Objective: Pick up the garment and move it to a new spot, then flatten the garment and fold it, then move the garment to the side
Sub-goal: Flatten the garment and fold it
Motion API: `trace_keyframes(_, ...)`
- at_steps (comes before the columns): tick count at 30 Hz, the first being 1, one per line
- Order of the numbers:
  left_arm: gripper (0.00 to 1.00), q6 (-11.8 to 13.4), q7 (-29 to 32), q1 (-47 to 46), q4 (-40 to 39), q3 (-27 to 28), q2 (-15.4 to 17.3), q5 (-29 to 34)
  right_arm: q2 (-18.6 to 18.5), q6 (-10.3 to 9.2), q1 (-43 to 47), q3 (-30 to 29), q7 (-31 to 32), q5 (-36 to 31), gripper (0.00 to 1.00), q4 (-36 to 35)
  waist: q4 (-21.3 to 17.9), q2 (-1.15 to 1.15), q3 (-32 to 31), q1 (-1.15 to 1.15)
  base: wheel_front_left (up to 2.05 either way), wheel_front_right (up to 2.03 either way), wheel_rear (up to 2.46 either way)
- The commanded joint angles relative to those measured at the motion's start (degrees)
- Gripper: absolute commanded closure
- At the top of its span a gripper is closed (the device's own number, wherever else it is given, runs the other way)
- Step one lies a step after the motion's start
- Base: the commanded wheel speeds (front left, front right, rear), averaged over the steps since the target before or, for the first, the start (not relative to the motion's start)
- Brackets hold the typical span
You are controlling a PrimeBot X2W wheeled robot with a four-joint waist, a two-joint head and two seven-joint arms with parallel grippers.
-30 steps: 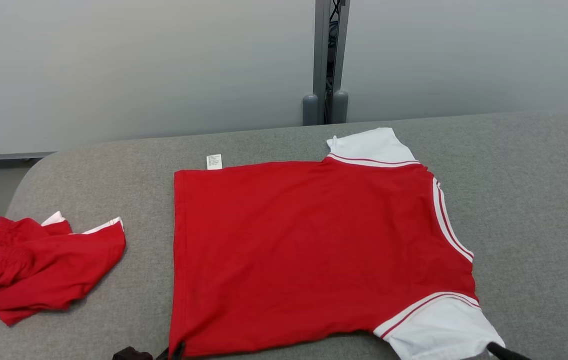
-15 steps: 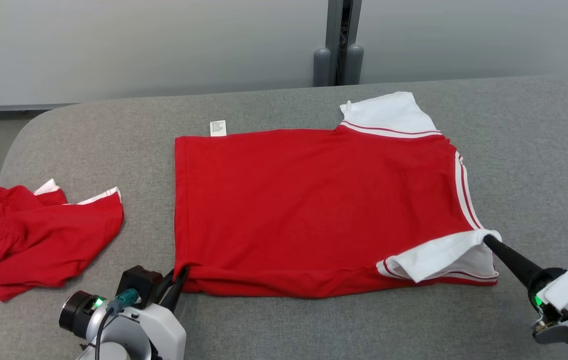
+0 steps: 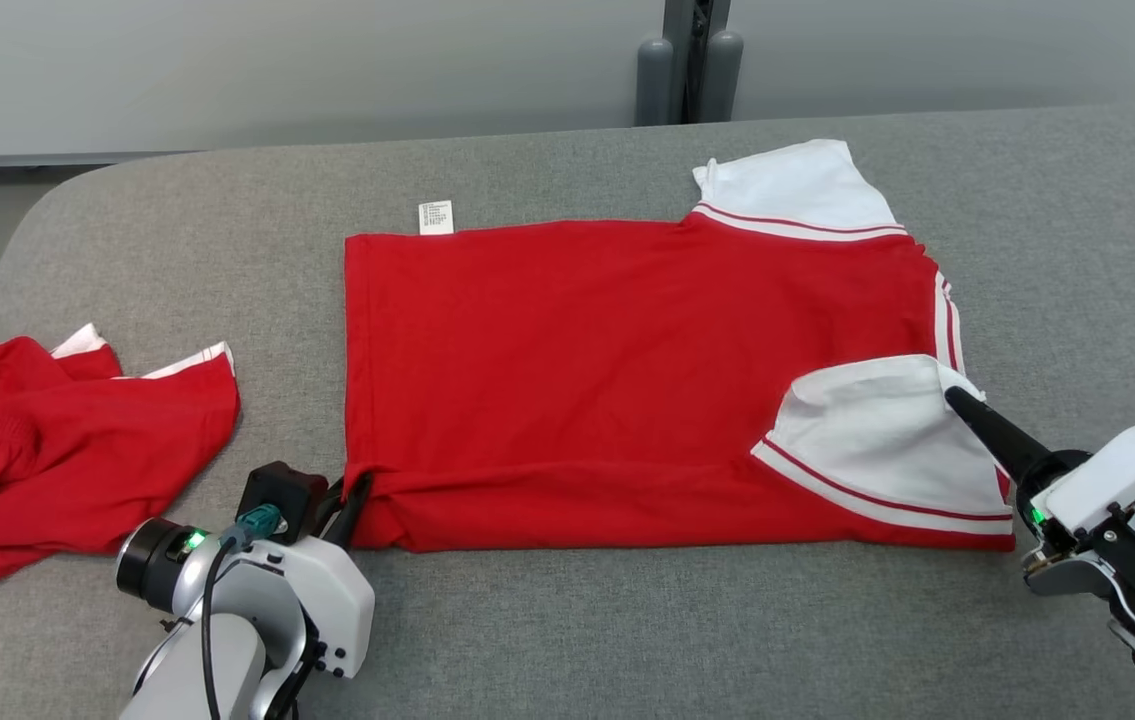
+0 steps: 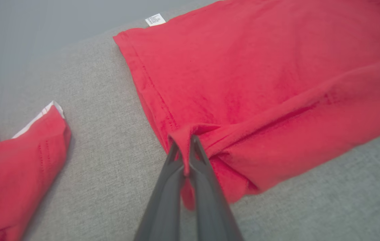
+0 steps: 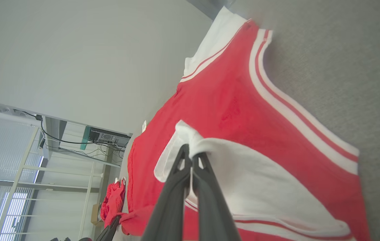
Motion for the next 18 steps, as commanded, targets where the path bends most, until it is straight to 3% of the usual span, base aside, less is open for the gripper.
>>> trace_keyframes(1,1.00,0.23,-0.29,-1.53,0.51,-0.05,0.12,0.14,0.23,0.01,-1.36,0.41,0.53,-0.84,1.00,1.20,0.24,0.00,0.63,0.00,0.00,0.00,0.00)
trace_keyframes(18,1.00,0.09,-1.41,-8.56,7.27,-1.70,-2.52,0.28,3.67,0.01,-10.00,0.58,2.99,-6.26,1.00,8.93,2.29,0.00,4.62,0.00,0.00,0.00,0.00)
